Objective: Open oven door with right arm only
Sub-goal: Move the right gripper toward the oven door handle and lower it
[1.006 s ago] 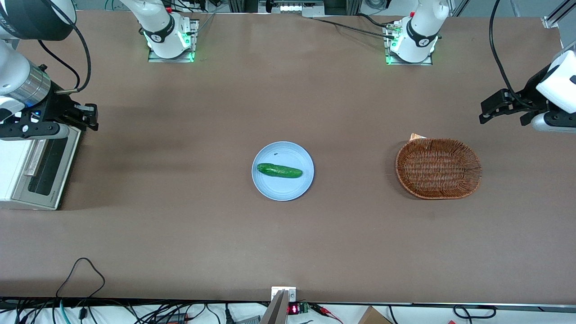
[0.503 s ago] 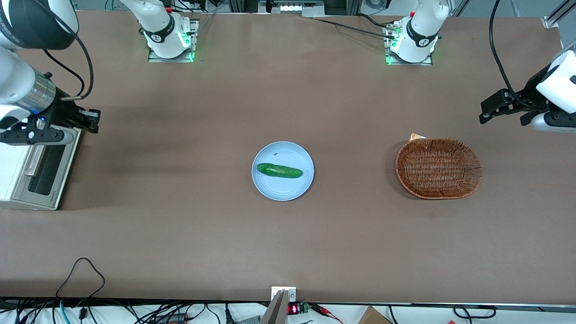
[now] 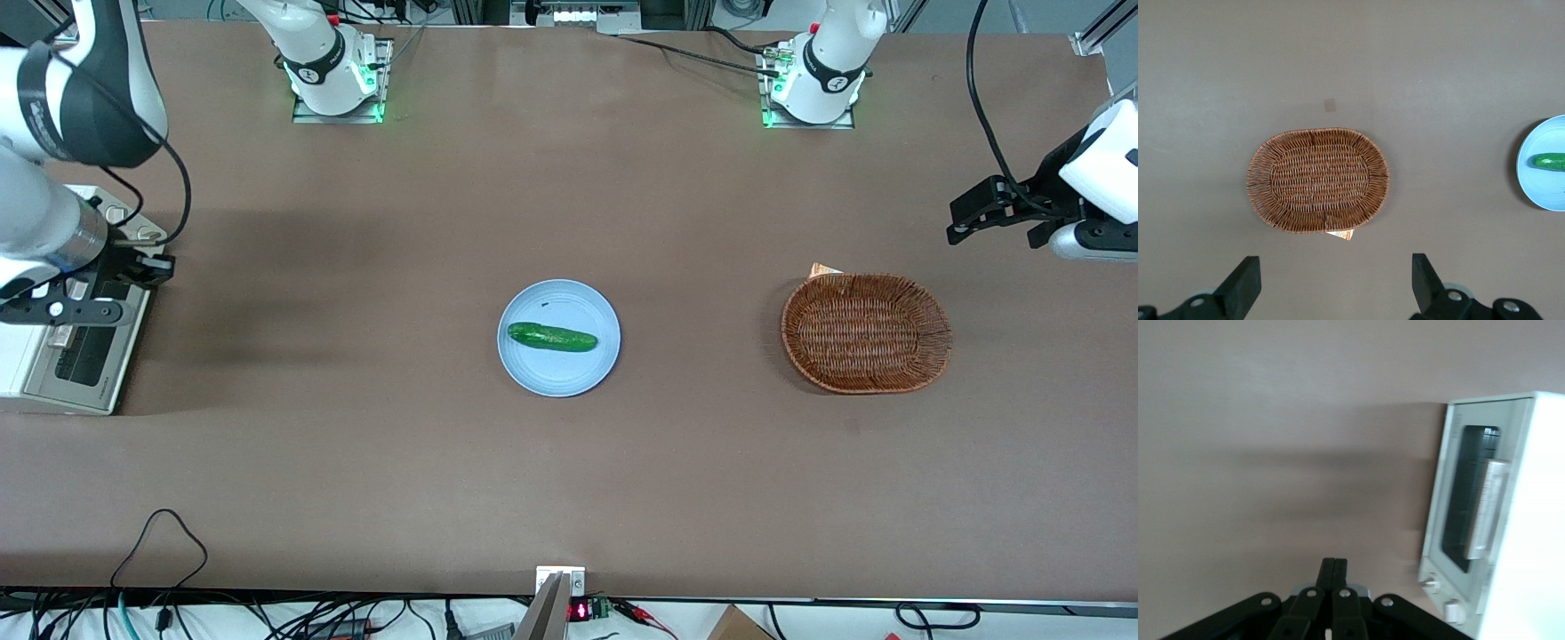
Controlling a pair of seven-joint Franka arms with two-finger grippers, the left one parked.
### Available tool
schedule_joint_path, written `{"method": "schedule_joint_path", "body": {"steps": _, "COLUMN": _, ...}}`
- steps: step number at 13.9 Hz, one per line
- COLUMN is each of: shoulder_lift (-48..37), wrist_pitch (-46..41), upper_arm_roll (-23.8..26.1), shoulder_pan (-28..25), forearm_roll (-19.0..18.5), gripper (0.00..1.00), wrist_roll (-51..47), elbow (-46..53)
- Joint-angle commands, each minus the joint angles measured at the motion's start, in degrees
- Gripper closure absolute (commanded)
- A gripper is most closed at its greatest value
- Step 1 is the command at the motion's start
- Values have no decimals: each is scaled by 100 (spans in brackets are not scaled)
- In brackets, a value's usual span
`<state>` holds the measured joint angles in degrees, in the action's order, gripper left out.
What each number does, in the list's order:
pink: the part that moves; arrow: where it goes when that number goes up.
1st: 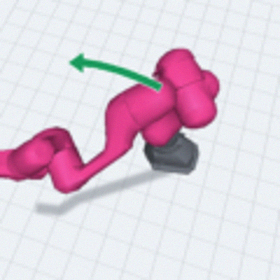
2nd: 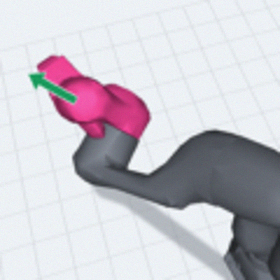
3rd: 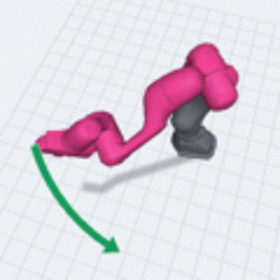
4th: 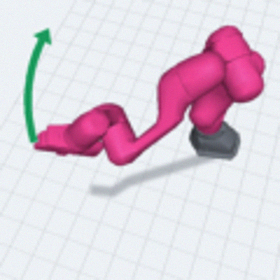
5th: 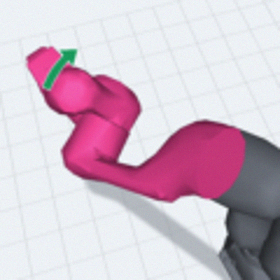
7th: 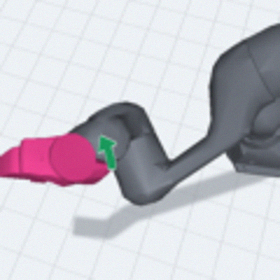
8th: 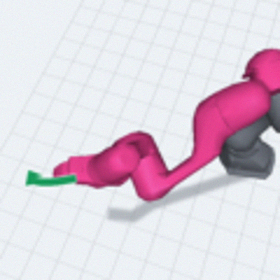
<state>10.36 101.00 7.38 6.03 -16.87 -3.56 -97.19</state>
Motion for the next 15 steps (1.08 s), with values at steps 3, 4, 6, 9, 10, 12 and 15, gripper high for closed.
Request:
{"method": "schedule_joint_path", "body": {"steps": 3, "shoulder_lift": 238, "wrist_pitch": 252, "upper_arm_roll": -307, "shoulder_pan": 13, "forearm_roll": -745, "gripper": 100, "wrist_roll": -74, "elbow": -37}}
{"method": "schedule_joint_path", "body": {"steps": 4, "shoulder_lift": 326, "wrist_pitch": 297, "upper_arm_roll": -307, "shoulder_pan": 21, "forearm_roll": -965, "gripper": 100, "wrist_roll": -127, "elbow": -37}}
{"method": "schedule_joint_path", "body": {"steps": 6, "shoulder_lift": 519, "wrist_pitch": 428, "upper_arm_roll": -307, "shoulder_pan": 39, "forearm_roll": -1396, "gripper": 100, "wrist_roll": -660, "elbow": -46}}
{"method": "schedule_joint_path", "body": {"steps": 9, "shoulder_lift": 748, "wrist_pitch": 666, "upper_arm_roll": -351, "shoulder_pan": 127, "forearm_roll": -1976, "gripper": 100, "wrist_roll": -1032, "elbow": -134}}
{"method": "schedule_joint_path", "body": {"steps": 10, "shoulder_lift": 801, "wrist_pitch": 762, "upper_arm_roll": -360, "shoulder_pan": 162, "forearm_roll": -2091, "gripper": 100, "wrist_roll": -1085, "elbow": -134}}
{"method": "schedule_joint_path", "body": {"steps": 12, "shoulder_lift": 941, "wrist_pitch": 877, "upper_arm_roll": -368, "shoulder_pan": 215, "forearm_roll": -2171, "gripper": 100, "wrist_roll": -1243, "elbow": -134}}
{"method": "schedule_joint_path", "body": {"steps": 15, "shoulder_lift": 1012, "wrist_pitch": 1017, "upper_arm_roll": -544, "shoulder_pan": 294, "forearm_roll": -2381, "gripper": 100, "wrist_roll": -1419, "elbow": -238}}
